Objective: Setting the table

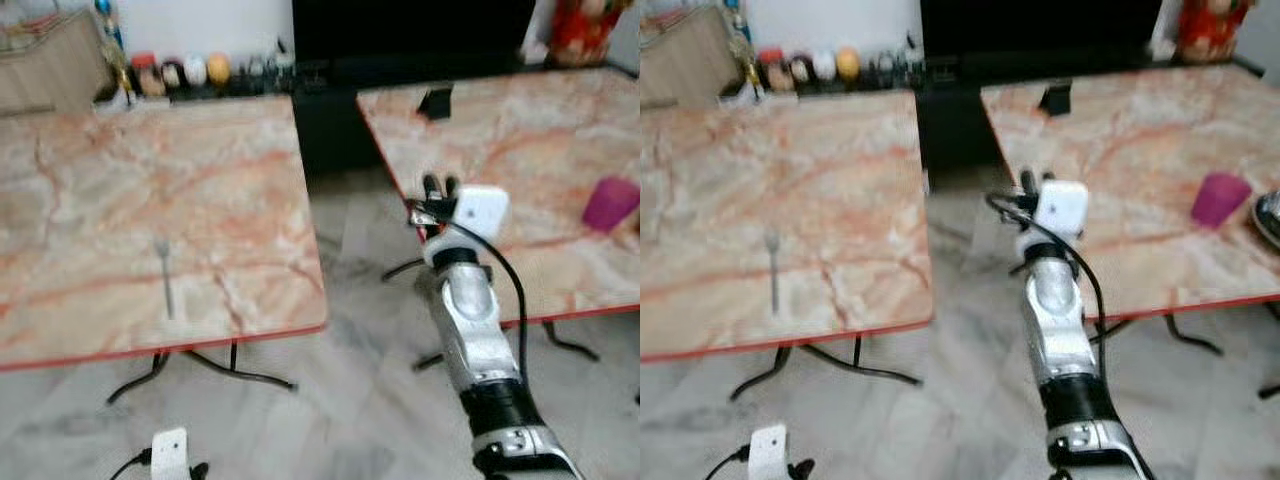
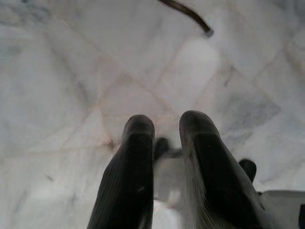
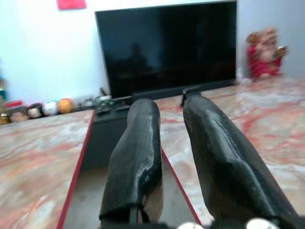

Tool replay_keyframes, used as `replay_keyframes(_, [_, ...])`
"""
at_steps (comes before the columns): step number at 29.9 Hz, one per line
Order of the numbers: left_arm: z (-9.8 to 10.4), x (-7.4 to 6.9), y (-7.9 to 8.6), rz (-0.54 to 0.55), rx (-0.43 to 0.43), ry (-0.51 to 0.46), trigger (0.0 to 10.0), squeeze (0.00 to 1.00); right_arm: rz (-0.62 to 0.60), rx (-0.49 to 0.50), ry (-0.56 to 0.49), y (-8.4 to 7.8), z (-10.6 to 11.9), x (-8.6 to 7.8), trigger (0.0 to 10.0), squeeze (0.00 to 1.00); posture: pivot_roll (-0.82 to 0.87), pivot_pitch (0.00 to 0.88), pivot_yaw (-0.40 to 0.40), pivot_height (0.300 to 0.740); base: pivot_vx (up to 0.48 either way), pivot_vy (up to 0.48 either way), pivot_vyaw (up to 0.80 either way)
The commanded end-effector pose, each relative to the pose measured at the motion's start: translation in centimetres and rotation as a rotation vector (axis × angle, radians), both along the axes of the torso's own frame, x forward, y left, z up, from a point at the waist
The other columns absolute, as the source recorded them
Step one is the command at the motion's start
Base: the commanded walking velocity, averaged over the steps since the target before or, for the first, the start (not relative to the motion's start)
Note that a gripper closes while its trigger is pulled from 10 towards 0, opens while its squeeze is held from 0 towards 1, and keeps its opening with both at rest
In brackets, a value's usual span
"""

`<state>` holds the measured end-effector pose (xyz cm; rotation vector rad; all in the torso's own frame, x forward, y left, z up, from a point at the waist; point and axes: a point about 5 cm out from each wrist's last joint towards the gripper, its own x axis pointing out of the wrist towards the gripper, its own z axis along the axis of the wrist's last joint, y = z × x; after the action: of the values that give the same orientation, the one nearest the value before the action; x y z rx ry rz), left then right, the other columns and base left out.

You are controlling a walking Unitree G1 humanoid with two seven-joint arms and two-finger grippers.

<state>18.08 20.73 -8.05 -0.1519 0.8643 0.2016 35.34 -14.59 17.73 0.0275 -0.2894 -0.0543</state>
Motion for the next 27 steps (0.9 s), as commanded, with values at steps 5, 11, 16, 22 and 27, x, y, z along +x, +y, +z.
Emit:
replay_keyframes(5, [-0.15,-0.55,0.70,-0.009,0.018,0.023,10.0,0.00,0.048,-0.003,-0.022,1.69,0.61,0.06,10.0,0.00,0.01,0.000,0.017,0.740,0.000,0.436,0.00])
replay_keyframes(11, [-0.12,-0.47,0.68,-0.007,0.018,0.021,10.0,0.00,0.047,-0.010,-0.018,1.61,0.62,0.20,10.0,0.00,0.02,0.000,0.016,0.740,0.000,0.437,0.00])
replay_keyframes(16, [-0.08,-0.40,0.72,0.001,0.018,0.019,10.0,0.00,0.047,-0.026,-0.010,1.73,0.55,0.28,10.0,0.00,0.02,0.000,0.014,0.740,0.000,0.439,0.00])
replay_keyframes(22, [-0.06,-0.35,0.73,0.006,0.020,0.017,10.0,0.00,0.058,-0.042,-0.008,1.92,0.53,0.29,10.0,0.00,0.03,0.000,0.012,0.740,0.000,0.436,0.67])
replay_keyframes(27, [-0.06,-0.33,0.68,0.003,0.019,0.018,10.0,0.00,0.051,-0.029,-0.001,1.64,0.40,0.31,10.0,0.00,0.03,0.003,0.009,0.740,0.000,0.415,0.00])
